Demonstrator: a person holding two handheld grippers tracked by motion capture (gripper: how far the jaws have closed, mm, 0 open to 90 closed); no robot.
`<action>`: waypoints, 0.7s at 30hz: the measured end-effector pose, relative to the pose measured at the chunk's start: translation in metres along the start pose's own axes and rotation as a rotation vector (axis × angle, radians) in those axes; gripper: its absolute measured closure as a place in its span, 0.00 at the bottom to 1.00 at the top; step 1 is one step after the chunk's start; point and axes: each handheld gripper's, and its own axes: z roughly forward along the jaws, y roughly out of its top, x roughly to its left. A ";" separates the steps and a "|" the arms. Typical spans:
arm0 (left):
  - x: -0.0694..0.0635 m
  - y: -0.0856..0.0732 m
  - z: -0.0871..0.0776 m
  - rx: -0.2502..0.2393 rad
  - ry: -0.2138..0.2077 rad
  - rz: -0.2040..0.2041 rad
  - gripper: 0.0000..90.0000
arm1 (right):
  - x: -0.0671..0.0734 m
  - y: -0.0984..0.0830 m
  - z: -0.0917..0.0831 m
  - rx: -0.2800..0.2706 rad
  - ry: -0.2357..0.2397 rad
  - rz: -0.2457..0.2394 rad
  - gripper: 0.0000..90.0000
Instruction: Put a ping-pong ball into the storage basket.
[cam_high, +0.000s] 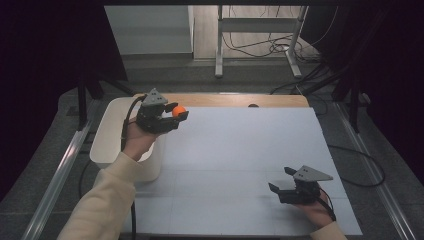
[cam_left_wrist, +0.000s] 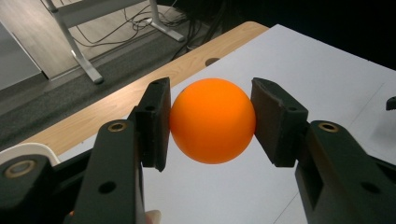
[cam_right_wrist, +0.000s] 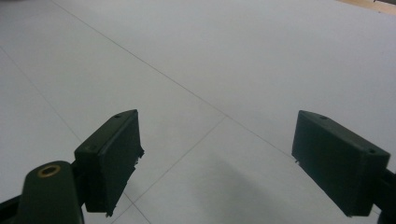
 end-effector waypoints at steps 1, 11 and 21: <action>0.000 0.000 0.000 -0.001 0.002 0.000 0.56 | 0.000 0.000 0.000 0.002 -0.001 -0.002 0.18; 0.003 -0.003 -0.001 0.007 0.010 -0.003 0.56 | 0.000 0.000 0.000 0.001 -0.003 -0.001 0.18; 0.007 -0.002 -0.002 0.016 0.043 0.007 0.56 | -0.001 0.000 -0.001 -0.015 -0.003 0.008 0.18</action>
